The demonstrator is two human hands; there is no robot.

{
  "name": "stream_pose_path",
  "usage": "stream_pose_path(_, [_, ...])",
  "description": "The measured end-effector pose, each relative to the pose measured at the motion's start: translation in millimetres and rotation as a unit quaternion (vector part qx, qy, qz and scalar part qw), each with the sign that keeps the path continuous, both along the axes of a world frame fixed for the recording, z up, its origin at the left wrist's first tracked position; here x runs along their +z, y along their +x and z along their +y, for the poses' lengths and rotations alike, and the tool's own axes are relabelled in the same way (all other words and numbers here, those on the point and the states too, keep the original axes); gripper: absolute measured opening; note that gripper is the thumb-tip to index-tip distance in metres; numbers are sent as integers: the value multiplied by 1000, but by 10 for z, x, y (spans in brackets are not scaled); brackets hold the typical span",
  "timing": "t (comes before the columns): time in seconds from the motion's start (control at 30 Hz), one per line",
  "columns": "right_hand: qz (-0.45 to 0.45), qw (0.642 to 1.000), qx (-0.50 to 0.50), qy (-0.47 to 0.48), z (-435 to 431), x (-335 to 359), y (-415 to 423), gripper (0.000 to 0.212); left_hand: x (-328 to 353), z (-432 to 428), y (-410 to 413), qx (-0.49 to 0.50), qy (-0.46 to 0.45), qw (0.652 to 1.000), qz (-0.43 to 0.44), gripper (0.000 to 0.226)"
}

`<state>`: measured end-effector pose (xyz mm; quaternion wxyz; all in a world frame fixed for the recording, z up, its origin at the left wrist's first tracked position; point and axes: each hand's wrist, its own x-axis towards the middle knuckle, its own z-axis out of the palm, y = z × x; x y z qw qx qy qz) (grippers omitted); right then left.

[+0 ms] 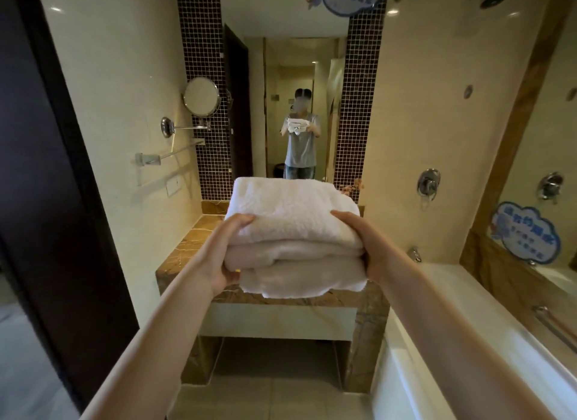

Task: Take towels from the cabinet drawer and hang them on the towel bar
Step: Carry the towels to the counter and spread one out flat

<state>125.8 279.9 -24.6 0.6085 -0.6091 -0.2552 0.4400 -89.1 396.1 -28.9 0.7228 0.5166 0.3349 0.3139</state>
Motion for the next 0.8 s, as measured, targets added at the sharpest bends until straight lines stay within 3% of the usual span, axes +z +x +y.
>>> stream_pose_path(0.37, [18,999,-45,0,829,-105,405,83,-32,1014,508,-38,2,999,1,64])
stream_pose_path(0.6, [13,996,-82,20,1415,-55,644,44,61,1695,856,-56,9,998,-1,62])
stream_pose_path(0.8, [16,994,-109,8,1785,-95,847,48,42,2071,1082,-76,13,997,-7,47])
